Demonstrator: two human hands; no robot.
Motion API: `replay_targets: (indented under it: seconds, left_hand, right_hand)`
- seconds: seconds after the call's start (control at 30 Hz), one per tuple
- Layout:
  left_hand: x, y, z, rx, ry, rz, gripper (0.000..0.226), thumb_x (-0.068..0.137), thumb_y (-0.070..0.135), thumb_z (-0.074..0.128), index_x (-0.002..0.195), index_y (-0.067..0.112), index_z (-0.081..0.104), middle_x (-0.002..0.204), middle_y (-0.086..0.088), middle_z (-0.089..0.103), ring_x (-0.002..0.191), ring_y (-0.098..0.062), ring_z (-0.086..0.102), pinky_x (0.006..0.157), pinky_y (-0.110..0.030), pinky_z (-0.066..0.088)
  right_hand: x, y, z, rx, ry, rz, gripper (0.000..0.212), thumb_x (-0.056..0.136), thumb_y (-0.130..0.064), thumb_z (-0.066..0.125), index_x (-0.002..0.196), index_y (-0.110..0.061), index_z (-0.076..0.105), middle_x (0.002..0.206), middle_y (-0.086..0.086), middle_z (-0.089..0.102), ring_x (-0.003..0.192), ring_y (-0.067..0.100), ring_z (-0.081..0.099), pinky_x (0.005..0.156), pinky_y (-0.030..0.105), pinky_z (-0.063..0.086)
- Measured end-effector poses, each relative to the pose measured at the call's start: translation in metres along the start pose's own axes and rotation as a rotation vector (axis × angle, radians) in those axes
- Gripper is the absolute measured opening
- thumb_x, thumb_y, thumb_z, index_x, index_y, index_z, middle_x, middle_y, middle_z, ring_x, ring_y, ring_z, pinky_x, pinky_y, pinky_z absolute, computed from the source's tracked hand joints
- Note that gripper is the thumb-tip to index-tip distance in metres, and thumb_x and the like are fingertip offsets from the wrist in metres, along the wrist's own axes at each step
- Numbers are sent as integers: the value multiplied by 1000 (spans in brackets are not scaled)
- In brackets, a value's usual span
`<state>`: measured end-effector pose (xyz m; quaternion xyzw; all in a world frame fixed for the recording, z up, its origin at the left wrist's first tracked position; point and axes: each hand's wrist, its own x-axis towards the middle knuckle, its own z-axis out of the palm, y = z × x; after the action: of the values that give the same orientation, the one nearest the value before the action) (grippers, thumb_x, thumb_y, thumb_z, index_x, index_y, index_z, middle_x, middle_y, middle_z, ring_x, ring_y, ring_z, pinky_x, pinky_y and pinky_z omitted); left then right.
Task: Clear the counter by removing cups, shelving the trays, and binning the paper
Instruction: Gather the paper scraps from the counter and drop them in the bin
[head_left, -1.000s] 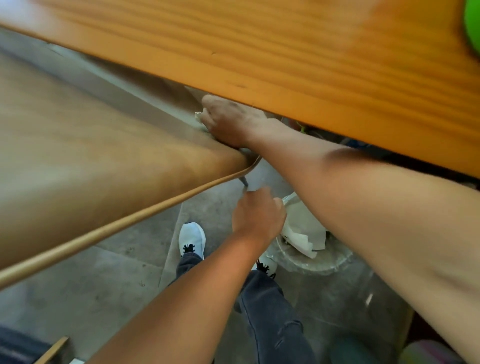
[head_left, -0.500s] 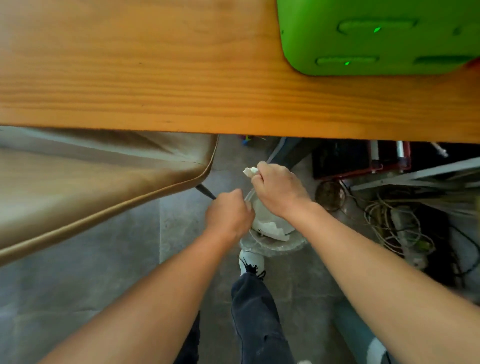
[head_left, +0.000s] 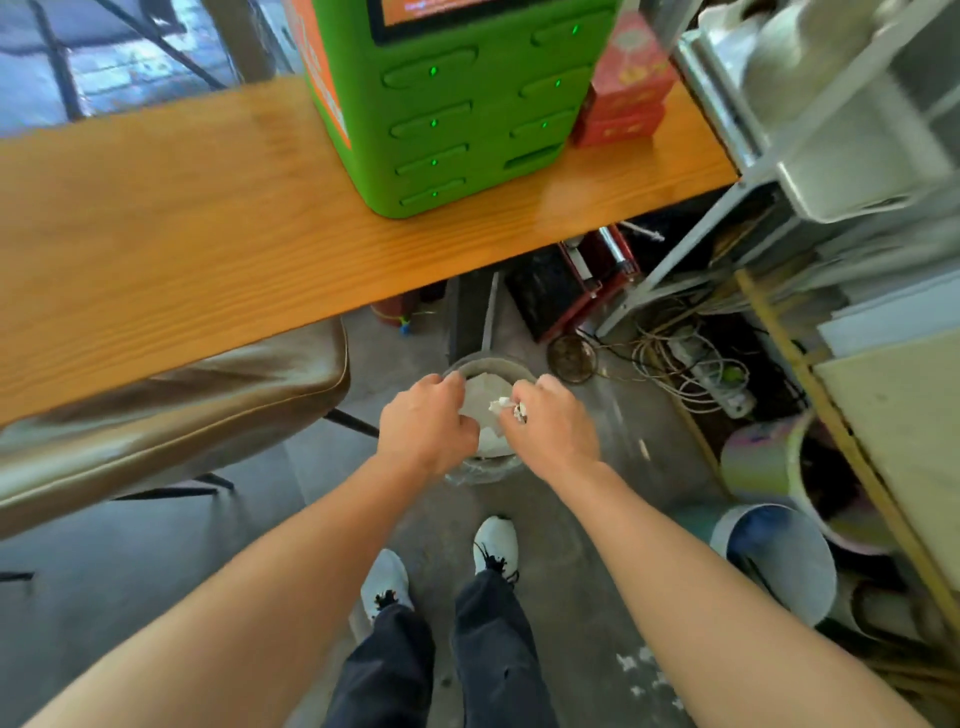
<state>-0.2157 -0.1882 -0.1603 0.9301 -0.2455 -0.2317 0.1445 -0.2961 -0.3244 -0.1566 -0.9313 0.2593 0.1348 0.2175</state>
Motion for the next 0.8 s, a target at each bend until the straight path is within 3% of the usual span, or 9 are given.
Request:
replay_targets:
  seconds: [0.17,0.4,0.5,0.8]
  left_hand:
    - [-3,22,-17,18,-2,36,21,78,32,63,96,26,53,93,4,54,76,-24,59,62,-36,53]
    - [18,19,14,60,7,50,22,80,29,66,98,27,53,90,7,48,69,-16,51,48,-25,32]
    - [32,11,42,70,6,38,24,80,27,67,102,27,56,95,6,54,71,-14,50,48,-24,33]
    - [67,-5,118,88,38,31,44,78,32,69,119,28,54,116,2,56,103,-22,53,65,-31,45]
  right_hand:
    - [-8,2,-20,-8,63,-15,21,93,-38,58,99,-17,61,103,5,54,87,28,61,63,32,38]
    - [17,12,3,-13,104,-50,23,91,-37,63,107,-20,62,107,3,57,90,23,62,64,31,43]
    - [31,22,29,-33,94,-70,24,92,-36,62,110,-20,64,110,3,58,94,22,63,68,33,52]
    - [59,57,93,1,74,-58,30,91,-36,65,119,-24,61,121,2,59,109,22,60,76,36,53]
